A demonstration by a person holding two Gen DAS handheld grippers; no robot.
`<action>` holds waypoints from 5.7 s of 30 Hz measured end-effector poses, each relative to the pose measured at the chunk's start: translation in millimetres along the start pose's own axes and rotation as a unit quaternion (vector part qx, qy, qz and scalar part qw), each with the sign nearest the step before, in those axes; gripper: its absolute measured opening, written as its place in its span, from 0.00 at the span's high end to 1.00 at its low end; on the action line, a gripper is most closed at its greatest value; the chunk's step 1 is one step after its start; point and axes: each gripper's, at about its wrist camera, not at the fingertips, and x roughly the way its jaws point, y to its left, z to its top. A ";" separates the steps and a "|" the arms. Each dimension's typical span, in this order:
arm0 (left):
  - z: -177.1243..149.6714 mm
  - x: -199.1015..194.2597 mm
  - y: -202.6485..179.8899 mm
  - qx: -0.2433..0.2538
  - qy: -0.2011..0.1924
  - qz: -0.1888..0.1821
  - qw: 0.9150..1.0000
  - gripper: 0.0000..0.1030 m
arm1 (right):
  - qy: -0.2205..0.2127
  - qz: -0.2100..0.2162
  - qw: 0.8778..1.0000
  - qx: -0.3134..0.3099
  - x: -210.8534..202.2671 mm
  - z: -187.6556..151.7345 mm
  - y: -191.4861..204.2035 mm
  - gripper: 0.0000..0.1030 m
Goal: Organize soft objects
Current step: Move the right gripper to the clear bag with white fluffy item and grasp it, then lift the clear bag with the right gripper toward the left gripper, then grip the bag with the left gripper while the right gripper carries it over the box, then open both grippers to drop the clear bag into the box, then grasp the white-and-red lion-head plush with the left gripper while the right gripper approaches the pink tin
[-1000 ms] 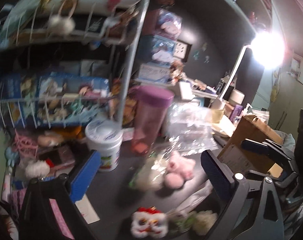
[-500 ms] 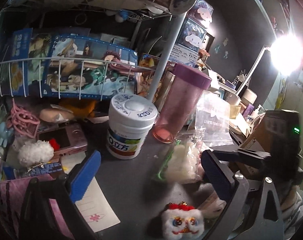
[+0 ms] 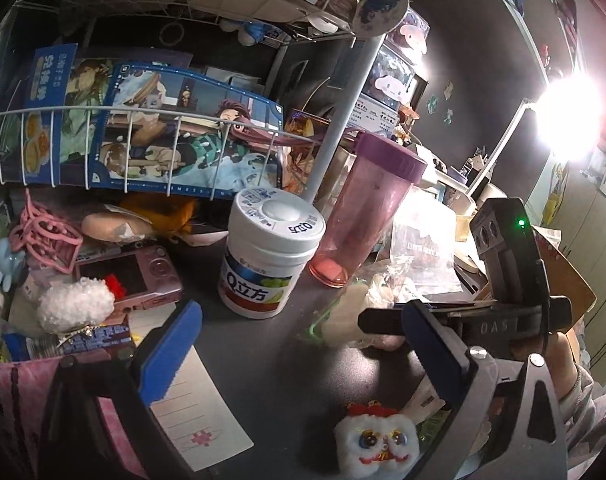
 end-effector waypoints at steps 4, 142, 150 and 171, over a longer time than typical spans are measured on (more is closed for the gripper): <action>-0.5 0.6 1.3 -0.003 0.000 0.000 1.000 0.03 | -0.010 0.006 1.000 0.027 -0.8 5.3 -5.6 0.25; 27.9 80.3 -379.6 0.261 0.046 -0.117 0.957 0.24 | -0.253 -0.207 0.936 -0.131 -297.7 -125.7 -99.1 0.42; 36.8 39.1 -340.8 0.237 0.000 -0.090 0.967 0.13 | -0.263 -0.203 0.933 -0.143 -302.9 -126.0 -75.9 0.42; -13.9 -37.7 -124.0 0.125 -0.002 0.065 0.990 0.10 | -0.182 -0.050 0.950 -0.247 -197.0 -122.8 70.6 0.42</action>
